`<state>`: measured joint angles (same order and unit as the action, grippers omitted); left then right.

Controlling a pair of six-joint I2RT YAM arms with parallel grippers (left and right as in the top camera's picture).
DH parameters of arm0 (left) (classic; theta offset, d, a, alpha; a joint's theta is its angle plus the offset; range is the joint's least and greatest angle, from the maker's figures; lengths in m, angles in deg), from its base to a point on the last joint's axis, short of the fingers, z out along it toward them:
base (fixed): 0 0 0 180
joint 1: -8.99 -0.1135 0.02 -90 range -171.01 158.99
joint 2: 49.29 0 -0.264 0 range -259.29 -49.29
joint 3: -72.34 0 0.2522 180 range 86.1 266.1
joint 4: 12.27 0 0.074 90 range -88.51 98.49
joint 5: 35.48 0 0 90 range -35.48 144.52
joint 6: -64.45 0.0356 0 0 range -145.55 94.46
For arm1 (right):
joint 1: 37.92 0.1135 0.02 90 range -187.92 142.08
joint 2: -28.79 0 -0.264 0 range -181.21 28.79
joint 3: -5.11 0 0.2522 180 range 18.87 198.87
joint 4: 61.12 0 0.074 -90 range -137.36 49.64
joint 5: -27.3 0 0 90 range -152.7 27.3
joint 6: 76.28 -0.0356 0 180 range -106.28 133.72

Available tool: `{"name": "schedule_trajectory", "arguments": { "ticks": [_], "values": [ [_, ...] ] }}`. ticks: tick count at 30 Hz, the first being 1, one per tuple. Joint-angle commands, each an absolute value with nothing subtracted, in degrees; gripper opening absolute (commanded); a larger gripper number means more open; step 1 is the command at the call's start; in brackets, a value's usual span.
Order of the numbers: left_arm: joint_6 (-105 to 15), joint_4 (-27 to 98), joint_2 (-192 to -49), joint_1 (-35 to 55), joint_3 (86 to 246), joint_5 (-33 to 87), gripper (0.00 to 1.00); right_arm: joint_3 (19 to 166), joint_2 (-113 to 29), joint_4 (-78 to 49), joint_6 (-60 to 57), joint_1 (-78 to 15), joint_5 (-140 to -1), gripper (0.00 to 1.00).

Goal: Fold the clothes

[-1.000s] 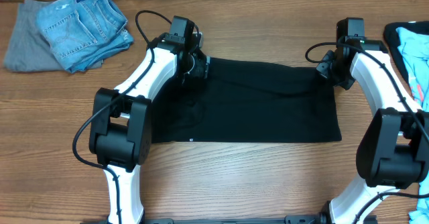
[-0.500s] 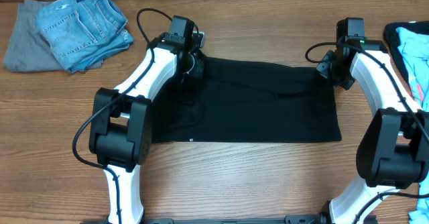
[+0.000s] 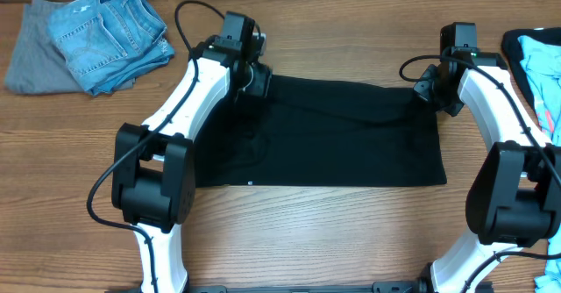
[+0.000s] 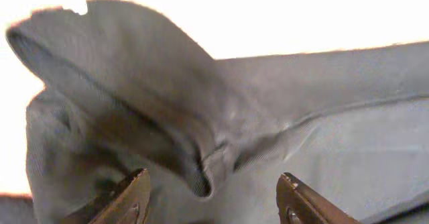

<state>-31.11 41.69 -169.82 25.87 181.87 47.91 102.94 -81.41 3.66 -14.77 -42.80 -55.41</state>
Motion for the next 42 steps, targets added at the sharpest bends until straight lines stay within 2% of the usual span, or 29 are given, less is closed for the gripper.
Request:
{"name": "schedule_trajectory", "arguments": {
  "ticks": [1,5,16,22,29,31,37,42],
  "values": [
    [-30.19,40.38,-169.78,26.33,183.0,48.5,0.62,104.45,-79.55,3.51,-15.06,-43.22,-55.28,0.04],
    [-30.19,39.92,-171.85,26.33,183.0,48.31,0.57,104.45,-79.55,3.58,-15.06,-43.22,-55.28,0.04],
    [-30.23,38.24,-175.42,26.39,182.98,45.46,0.57,104.45,-79.55,3.77,-15.06,-43.22,-55.3,0.04],
    [-30.23,37.8,-175.42,26.37,182.98,44.48,0.44,104.45,-79.55,3.77,-15.06,-43.22,-55.28,0.04],
    [-30.26,37.95,-175.57,26.48,182.96,43.96,0.43,104.45,-79.55,3.75,-15.06,-43.22,-55.28,0.04],
    [-30.34,38.59,-175.57,26.55,182.96,43.93,0.37,104.45,-79.55,3.77,-15.04,-43.22,-55.28,0.04],
    [-30.45,40.4,-175.57,27.03,182.96,43.96,0.04,104.45,-79.55,3.77,-15.06,-43.2,-55.28,0.04],
    [-30.98,41.32,-174.8,27.01,183.51,43.98,0.04,104.45,-79.55,3.6,-15.06,-43.22,-55.28,0.04]
  ]
}}
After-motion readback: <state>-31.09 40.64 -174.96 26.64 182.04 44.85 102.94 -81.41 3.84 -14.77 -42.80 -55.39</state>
